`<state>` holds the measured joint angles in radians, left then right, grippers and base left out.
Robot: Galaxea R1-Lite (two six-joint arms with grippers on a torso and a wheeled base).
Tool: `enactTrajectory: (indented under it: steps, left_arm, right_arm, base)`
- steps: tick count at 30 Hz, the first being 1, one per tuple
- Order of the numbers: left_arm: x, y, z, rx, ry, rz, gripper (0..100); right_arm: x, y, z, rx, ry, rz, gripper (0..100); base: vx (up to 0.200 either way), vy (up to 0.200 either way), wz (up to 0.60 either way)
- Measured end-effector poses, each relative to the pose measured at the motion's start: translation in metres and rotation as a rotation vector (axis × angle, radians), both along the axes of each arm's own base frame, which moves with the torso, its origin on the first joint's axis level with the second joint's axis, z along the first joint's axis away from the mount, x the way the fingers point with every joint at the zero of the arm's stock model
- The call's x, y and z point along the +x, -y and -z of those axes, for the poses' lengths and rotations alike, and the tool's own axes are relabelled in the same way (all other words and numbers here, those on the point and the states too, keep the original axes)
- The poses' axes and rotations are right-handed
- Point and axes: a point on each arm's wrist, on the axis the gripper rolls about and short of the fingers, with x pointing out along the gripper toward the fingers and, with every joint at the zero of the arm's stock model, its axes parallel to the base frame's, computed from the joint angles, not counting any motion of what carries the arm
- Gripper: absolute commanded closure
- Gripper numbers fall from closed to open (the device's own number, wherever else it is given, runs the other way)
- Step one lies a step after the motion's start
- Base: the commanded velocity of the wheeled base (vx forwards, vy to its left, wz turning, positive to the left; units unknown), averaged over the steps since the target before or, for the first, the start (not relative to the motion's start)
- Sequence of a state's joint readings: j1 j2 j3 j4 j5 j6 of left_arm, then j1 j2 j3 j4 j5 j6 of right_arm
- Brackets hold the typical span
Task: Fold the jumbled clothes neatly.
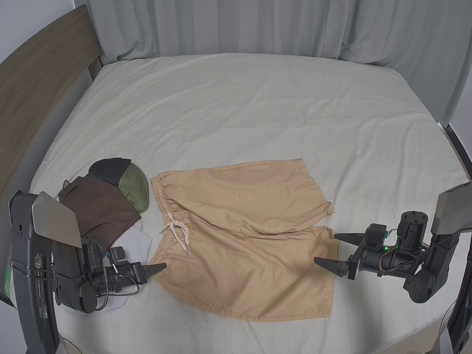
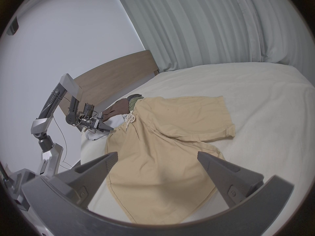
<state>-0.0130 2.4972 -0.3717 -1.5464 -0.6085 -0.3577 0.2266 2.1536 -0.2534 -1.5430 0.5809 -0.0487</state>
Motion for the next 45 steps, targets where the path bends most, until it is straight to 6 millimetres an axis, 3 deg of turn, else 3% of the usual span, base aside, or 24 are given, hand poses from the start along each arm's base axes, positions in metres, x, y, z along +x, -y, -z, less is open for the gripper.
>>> enactTrajectory:
  steps: [17,32,45]
  left_arm:
    - [-0.002,0.0,0.001,-0.003,-0.009,0.01,100]
    - [-0.003,0.001,0.002,-0.001,-0.009,0.014,100]
    - [-0.003,0.001,0.004,0.012,-0.004,0.023,100]
  right_arm:
    - [-0.01,0.002,0.007,-0.01,-0.056,-0.002,0]
    - [-0.031,0.02,0.039,-0.016,-0.261,-0.002,0]
    - [-0.038,0.023,0.06,-0.029,-0.369,-0.005,0]
  base:
    - [0.0,0.0,0.0]
    - [0.0,0.0,0.0]
    - [0.0,0.0,0.0]
